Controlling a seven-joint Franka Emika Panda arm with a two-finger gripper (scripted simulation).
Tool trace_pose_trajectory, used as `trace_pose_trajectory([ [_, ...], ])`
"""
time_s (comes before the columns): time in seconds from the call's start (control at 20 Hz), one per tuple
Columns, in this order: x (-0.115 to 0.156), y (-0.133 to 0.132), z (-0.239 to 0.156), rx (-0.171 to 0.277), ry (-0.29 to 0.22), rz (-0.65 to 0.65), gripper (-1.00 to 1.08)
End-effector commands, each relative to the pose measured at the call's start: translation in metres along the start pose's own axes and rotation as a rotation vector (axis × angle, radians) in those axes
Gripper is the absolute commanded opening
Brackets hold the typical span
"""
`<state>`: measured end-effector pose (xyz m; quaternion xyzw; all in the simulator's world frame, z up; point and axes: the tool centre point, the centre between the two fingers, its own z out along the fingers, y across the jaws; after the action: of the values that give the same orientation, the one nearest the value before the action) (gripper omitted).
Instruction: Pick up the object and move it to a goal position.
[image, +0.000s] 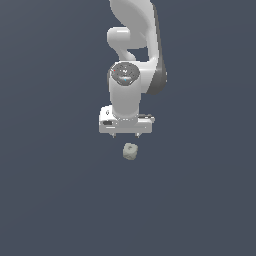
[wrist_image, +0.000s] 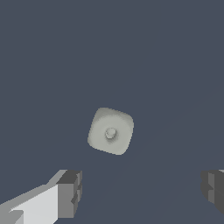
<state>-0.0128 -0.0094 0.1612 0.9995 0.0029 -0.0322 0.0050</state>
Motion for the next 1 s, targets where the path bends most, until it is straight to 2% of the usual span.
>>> trace_pose_trajectory([
  [0.0, 0.0000, 0.0000, 0.0000, 0.000, 0.000, 0.000, 1.00],
  [0.45, -0.0062, 0.0094, 0.0003, -0.029, -0.014, -0.044, 1.00],
  [0.95, -0.0030, 0.0052, 0.0088, -0.022, -0.004, -0.003, 1.00],
])
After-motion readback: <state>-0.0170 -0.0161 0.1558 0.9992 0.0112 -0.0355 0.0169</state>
